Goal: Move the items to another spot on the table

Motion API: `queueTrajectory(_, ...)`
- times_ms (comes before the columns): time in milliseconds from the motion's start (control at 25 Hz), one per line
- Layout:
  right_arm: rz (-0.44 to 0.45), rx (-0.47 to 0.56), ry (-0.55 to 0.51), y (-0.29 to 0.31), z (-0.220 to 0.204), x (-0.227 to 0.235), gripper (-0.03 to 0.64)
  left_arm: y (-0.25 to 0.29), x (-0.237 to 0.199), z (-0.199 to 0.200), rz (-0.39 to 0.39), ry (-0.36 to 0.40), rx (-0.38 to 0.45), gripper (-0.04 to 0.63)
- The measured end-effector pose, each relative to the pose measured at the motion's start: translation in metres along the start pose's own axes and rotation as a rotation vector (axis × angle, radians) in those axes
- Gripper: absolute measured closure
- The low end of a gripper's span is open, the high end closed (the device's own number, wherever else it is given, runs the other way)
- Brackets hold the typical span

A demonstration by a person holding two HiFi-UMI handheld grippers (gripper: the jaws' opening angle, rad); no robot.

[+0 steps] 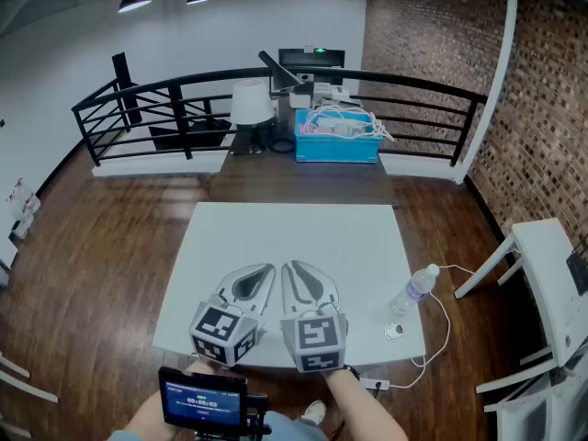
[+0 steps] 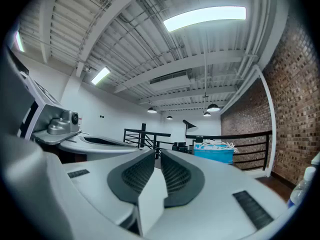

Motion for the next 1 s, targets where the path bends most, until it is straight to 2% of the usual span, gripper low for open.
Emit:
queueTrajectory(80,-0.011,-0.009,0.006,-0.007,-0.005,0.013,0.51,0.01,0.012,-0.003,-0.014,0.001,0.001,0.586)
queueTrajectory(280,-0.077,-0.014,0.003,-0.031,-0.01,0.047,0.509,0.035,0.049,-0.007,-0.071,0.012,0.002,0.586)
queueTrajectory(600,-0.228,-0.034,-0.032,-0.084,-0.02,0.111,0.439,0.077,0.117,-0.015,-0.196,0.004,-0.01,0.584)
queueTrajectory(1000,-0.383,-0.088,-0.022,-0.148,-0.049,0.187,0.41,0.122,0.188,-0.034,-0.268,-0.02,-0.014,0.584)
Point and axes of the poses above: the fingertips, and each gripper's own axes: y forward along the fingers, x to its right, z out of its top, the point moved 7 cm from there along -y, backward along the fingers, and after that the axes turned 7 degrees about x, right-handed, at the moved point
